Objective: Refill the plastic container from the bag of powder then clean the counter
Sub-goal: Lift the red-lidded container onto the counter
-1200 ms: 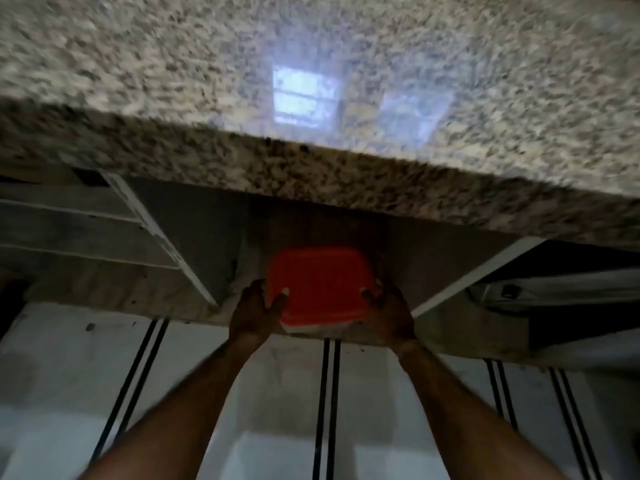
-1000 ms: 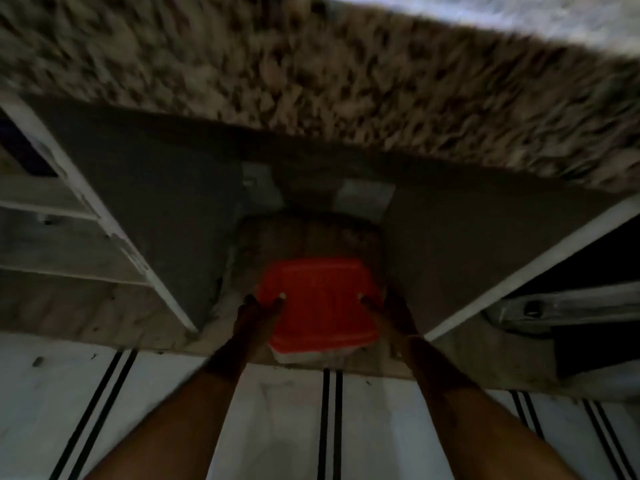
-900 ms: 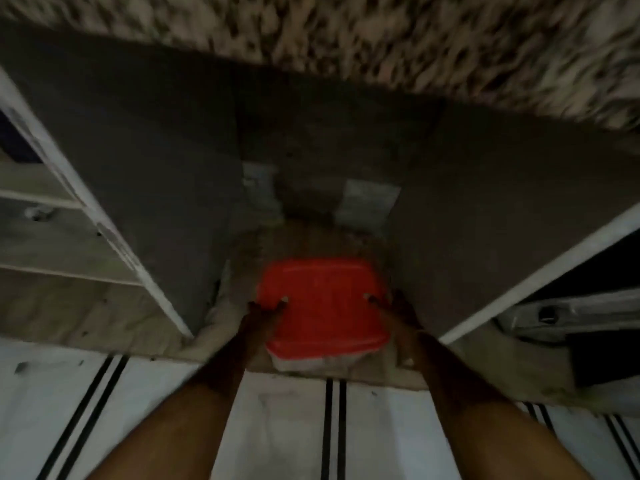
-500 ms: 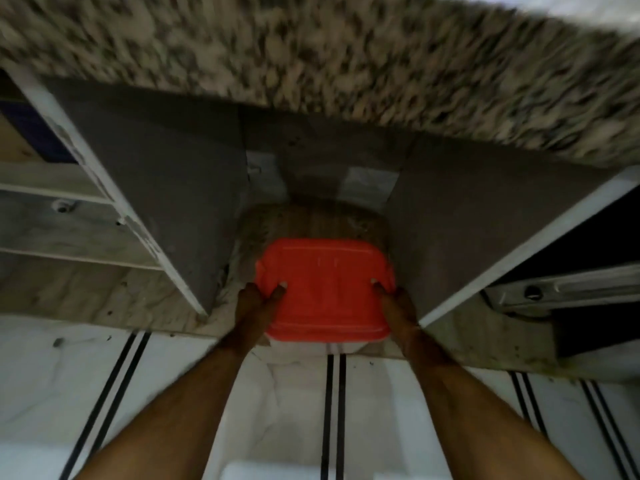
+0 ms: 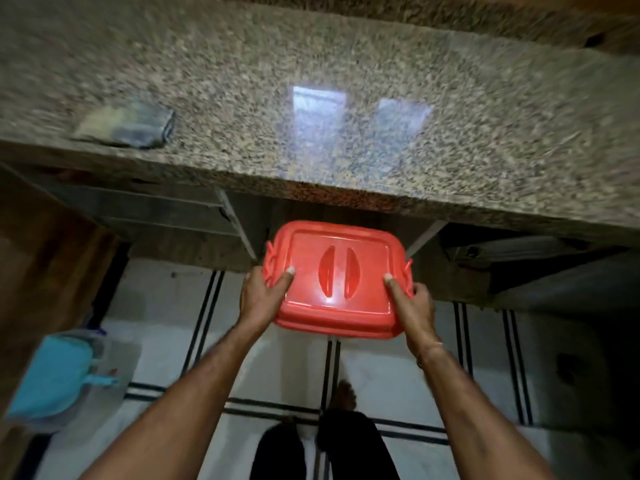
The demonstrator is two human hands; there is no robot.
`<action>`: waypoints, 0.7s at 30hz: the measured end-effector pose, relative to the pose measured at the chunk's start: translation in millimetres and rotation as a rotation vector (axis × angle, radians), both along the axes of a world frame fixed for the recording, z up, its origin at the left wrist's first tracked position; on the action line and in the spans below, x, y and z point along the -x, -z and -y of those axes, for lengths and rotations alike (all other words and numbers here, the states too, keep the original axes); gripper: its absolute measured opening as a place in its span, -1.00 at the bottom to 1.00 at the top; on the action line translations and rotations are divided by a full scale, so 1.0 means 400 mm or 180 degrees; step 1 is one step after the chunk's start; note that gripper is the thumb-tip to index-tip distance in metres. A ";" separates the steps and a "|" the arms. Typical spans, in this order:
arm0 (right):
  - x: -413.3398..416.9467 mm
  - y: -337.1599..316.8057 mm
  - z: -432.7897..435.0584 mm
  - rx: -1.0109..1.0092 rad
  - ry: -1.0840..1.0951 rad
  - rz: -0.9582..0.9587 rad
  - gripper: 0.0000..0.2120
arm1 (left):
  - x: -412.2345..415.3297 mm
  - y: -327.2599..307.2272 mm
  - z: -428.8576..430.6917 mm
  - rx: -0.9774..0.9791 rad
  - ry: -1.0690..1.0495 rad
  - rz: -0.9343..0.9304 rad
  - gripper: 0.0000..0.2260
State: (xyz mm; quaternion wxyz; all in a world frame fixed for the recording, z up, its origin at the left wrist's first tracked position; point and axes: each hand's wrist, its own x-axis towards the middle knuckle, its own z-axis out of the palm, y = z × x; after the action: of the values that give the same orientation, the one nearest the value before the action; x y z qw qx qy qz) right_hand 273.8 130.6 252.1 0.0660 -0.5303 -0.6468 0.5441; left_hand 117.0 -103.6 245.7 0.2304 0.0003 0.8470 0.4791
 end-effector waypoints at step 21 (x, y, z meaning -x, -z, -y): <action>0.203 -0.749 -0.260 -0.0898 0.0196 -0.1044 -0.30 | 0.265 -0.769 -0.274 -0.0931 -0.0078 -0.0751 -0.37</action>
State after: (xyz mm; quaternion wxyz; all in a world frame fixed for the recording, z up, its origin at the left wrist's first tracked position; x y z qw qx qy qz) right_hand 192.7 234.7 551.8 0.2605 -0.4397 -0.6807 0.5248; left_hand 11.2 6.1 553.3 0.1211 0.0797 0.7895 0.5964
